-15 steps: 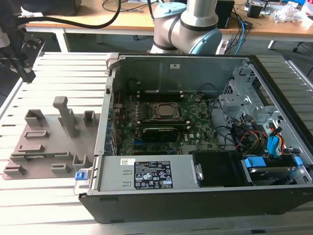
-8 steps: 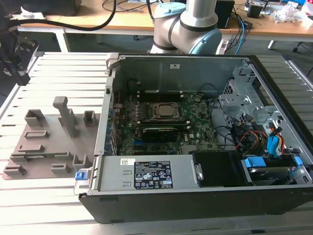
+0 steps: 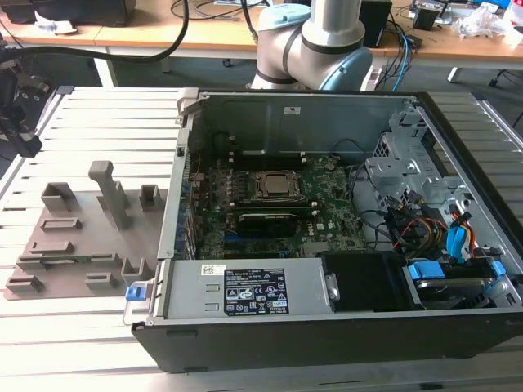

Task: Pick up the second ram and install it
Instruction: 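Reach for the second ram, then pick up the second ram and move it above second insertion slot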

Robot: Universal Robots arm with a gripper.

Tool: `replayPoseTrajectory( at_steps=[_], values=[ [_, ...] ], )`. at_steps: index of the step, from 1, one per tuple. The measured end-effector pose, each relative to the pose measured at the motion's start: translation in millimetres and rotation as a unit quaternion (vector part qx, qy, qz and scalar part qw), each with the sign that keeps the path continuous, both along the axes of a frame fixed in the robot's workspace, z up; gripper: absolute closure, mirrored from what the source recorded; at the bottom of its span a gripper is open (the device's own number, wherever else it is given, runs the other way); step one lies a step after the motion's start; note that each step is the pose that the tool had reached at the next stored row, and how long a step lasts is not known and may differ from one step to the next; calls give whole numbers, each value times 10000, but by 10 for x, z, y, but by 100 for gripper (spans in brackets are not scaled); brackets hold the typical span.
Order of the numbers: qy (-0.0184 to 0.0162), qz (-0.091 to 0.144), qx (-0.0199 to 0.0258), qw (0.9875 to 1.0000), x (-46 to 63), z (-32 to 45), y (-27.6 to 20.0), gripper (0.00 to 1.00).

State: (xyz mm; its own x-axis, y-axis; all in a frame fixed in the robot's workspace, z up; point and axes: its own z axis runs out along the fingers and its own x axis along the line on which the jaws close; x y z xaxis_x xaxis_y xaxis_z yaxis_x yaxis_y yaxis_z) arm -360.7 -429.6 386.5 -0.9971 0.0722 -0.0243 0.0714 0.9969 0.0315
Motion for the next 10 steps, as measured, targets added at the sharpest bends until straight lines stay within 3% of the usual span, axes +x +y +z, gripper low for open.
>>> replayPoseTrajectory(
  at_steps=[10],
  values=[
    [0, 0, 1, 10000, 0, 0, 0, 89]
  ],
)
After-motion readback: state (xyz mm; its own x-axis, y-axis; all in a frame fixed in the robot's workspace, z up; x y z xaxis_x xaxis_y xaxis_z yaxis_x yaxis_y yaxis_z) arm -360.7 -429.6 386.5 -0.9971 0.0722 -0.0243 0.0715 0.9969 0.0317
